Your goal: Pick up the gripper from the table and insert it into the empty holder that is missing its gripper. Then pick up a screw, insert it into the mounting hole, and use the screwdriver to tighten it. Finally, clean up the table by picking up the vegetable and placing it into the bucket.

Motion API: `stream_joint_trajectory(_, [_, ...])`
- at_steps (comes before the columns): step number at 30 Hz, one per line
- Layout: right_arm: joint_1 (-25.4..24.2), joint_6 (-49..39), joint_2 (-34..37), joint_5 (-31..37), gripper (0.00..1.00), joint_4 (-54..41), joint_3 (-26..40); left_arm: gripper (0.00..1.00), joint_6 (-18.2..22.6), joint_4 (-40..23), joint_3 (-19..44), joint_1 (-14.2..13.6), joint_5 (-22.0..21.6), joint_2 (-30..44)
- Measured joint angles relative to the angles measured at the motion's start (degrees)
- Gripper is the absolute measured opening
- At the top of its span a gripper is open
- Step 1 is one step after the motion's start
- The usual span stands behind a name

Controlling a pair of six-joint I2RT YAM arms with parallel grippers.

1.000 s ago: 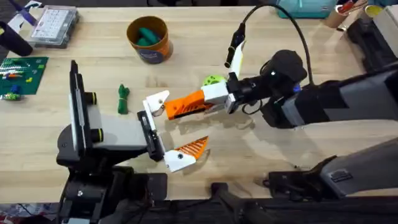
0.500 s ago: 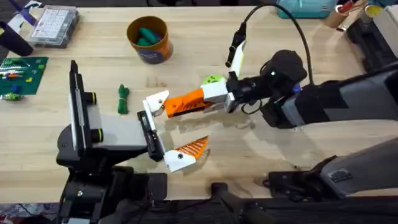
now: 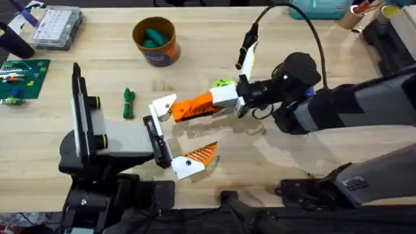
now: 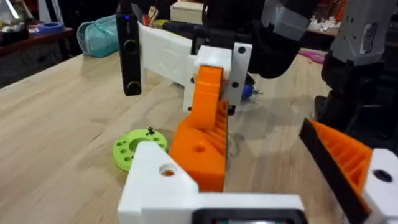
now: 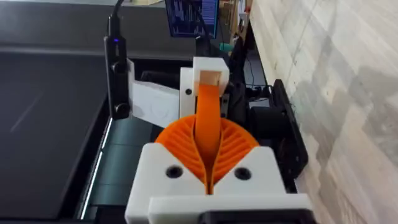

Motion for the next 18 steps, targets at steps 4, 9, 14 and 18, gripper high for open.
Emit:
stream_joint_trajectory(4, [0.6,-0.3,0.0,0.7,0.015,0.0,0.0,0.991,0.0,0.1,0.0,0.0,0.0,0.0])
stream_joint_trajectory(9, [0.8,-1.0,0.0,1.6,0.016,0.0,0.0,0.991,0.0,0.1,0.0,0.0,-0.2,0.0])
stream_joint_trajectory(14, [1.0,-1.6,0.0,2.4,0.016,-0.1,0.0,0.991,0.1,0.2,0.0,0.0,-0.4,0.0])
stream_joint_trajectory(18, [2.0,-2.5,0.0,2.8,0.015,-2.4,0.9,0.991,0.0,0.1,0.0,0.0,-0.4,0.0])
